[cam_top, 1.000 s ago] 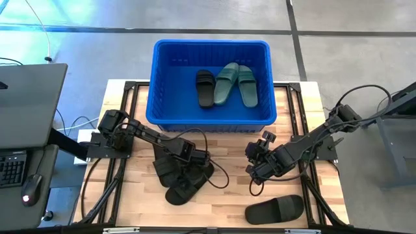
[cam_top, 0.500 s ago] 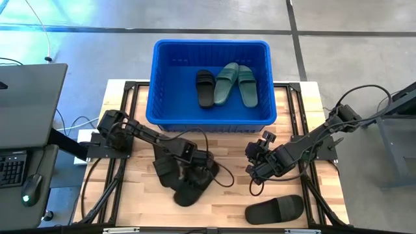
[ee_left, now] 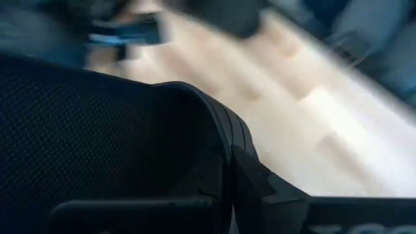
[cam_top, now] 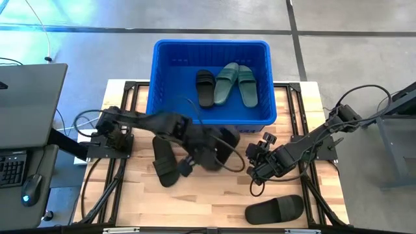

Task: Pick and place slides into bin
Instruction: Put the middle black slide into the blue container

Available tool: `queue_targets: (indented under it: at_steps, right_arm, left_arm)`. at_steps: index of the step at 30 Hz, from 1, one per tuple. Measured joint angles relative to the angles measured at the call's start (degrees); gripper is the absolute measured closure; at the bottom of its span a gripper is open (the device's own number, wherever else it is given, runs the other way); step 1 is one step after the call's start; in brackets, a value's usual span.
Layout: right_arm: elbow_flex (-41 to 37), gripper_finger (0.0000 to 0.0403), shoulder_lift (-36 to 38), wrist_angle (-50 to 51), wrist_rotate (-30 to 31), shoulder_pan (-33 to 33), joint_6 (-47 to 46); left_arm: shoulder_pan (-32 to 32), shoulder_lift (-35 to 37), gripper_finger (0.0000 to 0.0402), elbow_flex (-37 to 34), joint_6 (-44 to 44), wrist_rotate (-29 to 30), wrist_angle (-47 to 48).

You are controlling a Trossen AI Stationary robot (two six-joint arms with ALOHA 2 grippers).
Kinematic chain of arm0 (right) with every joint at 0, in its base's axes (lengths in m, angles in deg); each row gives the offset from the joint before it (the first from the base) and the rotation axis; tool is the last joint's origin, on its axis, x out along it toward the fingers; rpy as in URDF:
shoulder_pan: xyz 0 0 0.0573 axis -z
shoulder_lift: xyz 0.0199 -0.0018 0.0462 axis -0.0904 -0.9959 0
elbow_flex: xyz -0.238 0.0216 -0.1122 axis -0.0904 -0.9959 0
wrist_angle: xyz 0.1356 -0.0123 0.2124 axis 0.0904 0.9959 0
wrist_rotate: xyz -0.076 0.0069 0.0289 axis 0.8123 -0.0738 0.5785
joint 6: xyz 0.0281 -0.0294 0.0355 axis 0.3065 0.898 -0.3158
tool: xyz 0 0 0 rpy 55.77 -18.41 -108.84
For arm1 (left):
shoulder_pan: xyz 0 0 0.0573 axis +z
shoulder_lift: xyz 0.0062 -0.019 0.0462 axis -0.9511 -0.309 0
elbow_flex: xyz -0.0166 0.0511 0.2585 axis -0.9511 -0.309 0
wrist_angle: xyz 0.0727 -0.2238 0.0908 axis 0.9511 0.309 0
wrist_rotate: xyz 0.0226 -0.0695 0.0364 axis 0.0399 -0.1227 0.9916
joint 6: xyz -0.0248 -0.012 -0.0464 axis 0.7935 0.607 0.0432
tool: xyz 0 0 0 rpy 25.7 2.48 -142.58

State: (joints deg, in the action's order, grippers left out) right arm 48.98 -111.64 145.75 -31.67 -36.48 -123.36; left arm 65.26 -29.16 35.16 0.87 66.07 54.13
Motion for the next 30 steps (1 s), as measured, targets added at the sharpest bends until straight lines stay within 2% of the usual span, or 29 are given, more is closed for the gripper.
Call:
queue_targets:
  at_steps: [3, 5, 7, 13, 15, 20, 23, 27, 30]
  right_arm:
    - [0.00, 0.0254, 0.00, -0.02, -0.02, 0.00, -0.02]
    - [0.00, 0.0254, 0.00, -0.08, -0.02, 0.00, -0.01]
    - [0.00, 0.0254, 0.00, -0.18, 0.19, 0.00, -0.02]
    - [0.00, 0.0254, 0.00, -0.34, 1.74, 0.00, 0.62]
    - [0.00, 0.0254, 0.00, -0.09, 2.25, 0.04, 0.63]
    - [0.00, 0.0254, 0.00, 0.02, 3.02, 0.13, 1.66]
    - [0.00, 0.0254, 0.00, 0.06, 3.02, 0.13, 1.68]
    - [0.00, 0.0254, 0.00, 0.07, 3.02, 0.13, 1.55]
    - [0.00, 0.0254, 0.00, 0.07, 3.00, 0.11, 0.69]
  left_arm:
    - [0.47, 0.12, 0.0399, 9.81, -3.78, 12.27, 7.99]
    - [1.84, 0.25, 0.0399, 14.18, -4.55, 18.01, 11.63]
    - [4.66, 1.75, 0.0399, 13.25, -4.20, 20.80, 11.95]
    - [18.64, 3.13, 0.0400, 11.56, -2.86, 18.81, 16.08]
    - [24.18, 2.22, 0.0400, 11.60, -3.26, 17.91, 14.87]
    - [39.04, -0.84, 0.0401, 11.56, -4.87, 4.28, 13.50]
    - [46.65, -3.50, 0.0401, 11.56, -1.96, 0.69, 16.55]
    - [53.72, -8.25, 0.0401, 11.50, -0.88, 0.78, 21.78]
    - [56.47, -10.81, 0.0398, 10.24, -0.92, -1.37, 20.45]
